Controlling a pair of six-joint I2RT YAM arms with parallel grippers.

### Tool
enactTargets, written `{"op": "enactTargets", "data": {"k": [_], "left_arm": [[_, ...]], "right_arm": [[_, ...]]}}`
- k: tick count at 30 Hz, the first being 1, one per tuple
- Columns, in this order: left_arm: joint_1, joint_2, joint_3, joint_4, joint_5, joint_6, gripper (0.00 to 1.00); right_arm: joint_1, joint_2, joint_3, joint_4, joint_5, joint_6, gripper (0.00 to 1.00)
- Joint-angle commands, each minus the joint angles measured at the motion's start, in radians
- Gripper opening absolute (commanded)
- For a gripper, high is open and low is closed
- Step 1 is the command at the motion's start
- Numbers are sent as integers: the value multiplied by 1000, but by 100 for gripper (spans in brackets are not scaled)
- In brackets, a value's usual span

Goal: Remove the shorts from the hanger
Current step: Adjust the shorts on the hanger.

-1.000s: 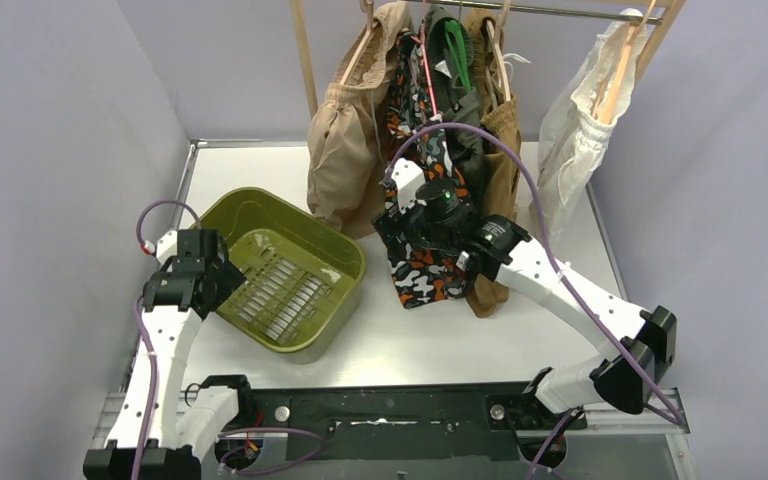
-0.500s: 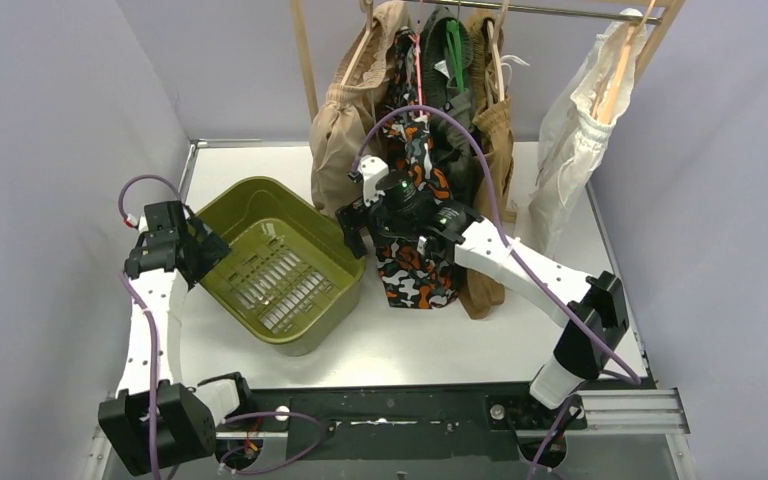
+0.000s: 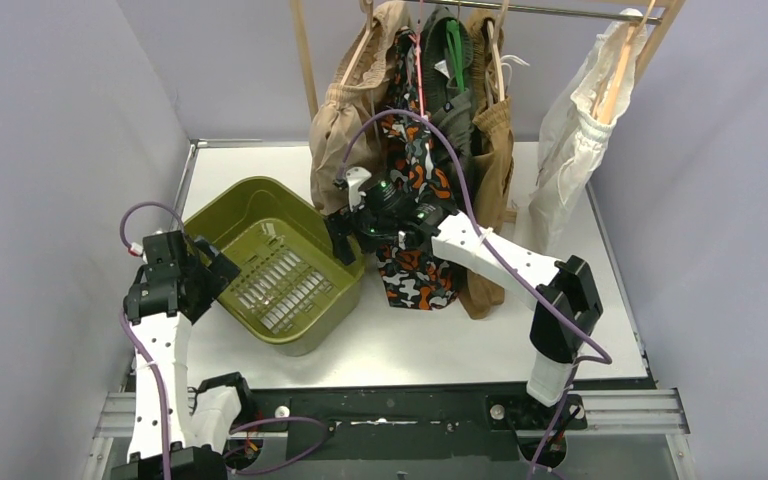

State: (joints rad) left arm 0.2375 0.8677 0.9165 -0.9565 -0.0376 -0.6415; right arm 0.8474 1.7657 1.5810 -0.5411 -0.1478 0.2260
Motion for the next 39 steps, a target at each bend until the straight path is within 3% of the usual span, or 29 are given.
{"op": "enactTargets", "data": {"k": [1,5,9,16,20,25,30,35,39], "left_arm": [[5,-23,-36,20,83,-42,90],[5,-7,-38,128,133,-37,87],[5,103,10,287,178,-4,86],[29,382,199,347,130,94,86],[87,440,256,329,98,132,88],[165,402,270,292,65,172,91],[172,321,267,237,35,172,92],[172,247,255,167,-40,170,93],[170,177,271,122,-57,153,92]], "right_arm": [[48,-32,-13,58,-167,60,94],[62,-53,-70,190,-274,141,89],[65,-45,-85,301,-373,213,88],[63,46,21,283,-406,212,90],[61,86,70,281,-433,220,92],[62,68,58,240,-324,214,95],[51,-2,-6,184,-188,181,98],[53,-84,-115,202,-217,181,99],[58,-125,-206,273,-324,184,99]]}}
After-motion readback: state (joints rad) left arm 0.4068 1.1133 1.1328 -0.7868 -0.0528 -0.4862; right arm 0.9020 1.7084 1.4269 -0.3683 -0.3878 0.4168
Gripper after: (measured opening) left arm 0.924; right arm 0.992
